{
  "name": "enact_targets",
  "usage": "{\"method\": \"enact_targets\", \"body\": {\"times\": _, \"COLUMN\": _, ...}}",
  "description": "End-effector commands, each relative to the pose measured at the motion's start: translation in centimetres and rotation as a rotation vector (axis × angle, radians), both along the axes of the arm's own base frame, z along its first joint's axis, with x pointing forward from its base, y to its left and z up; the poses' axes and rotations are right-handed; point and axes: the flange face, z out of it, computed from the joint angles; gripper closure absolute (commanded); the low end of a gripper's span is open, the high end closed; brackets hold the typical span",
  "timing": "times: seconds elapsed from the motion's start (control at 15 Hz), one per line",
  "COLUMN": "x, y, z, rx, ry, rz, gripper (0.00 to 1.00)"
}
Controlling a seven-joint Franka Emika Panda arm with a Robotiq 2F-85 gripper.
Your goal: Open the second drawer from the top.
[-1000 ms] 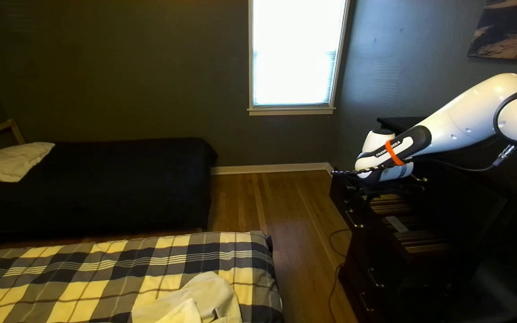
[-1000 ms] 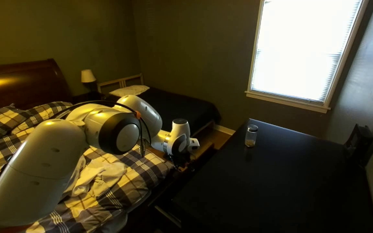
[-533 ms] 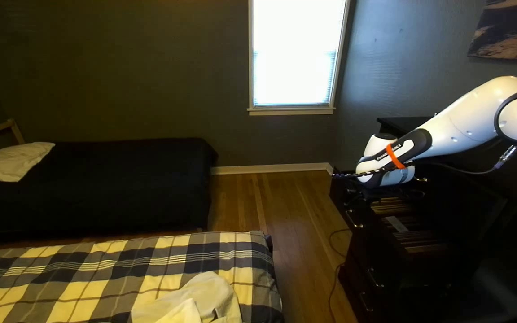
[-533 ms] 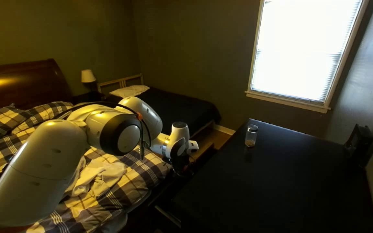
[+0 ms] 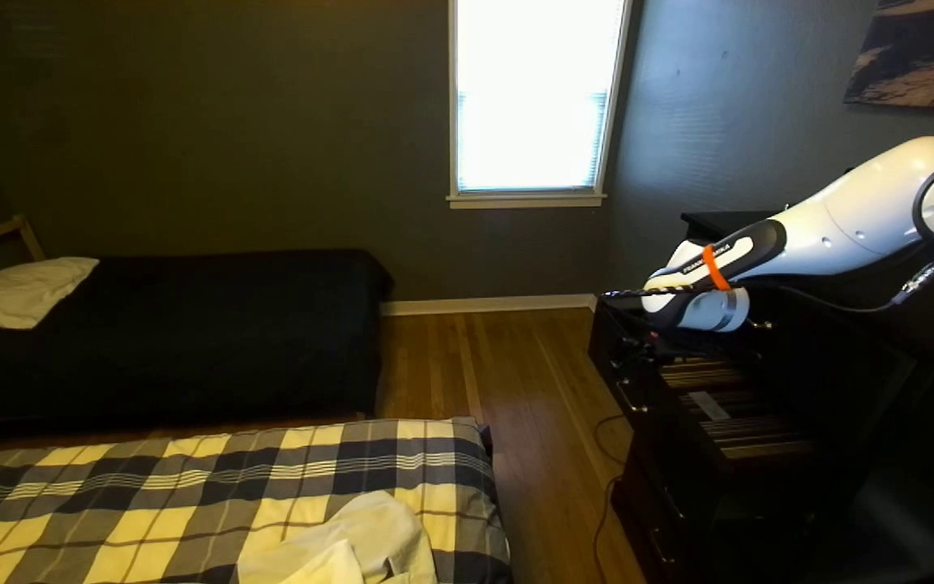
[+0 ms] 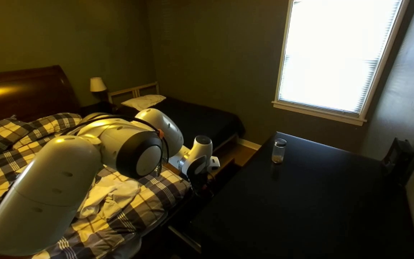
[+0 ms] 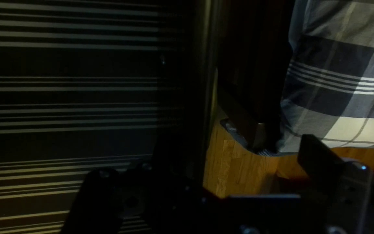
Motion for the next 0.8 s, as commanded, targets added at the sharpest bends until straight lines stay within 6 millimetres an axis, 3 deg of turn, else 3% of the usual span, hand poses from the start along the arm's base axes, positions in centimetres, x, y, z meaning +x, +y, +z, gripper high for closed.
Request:
{"method": "enact_targets", "body": {"times": 0.0, "x": -0.94, "y": 0.88, "z": 0.11, "rx": 0.089, "ry": 0.034, "rz": 0.033, "gripper": 0.00}}
{"method": "enact_targets", "body": {"times": 0.73, "x": -1.40, "y": 1.47, "z": 0.12, "rx": 0.197, "ry": 0.081, "rz": 0.057, "gripper": 0.00}}
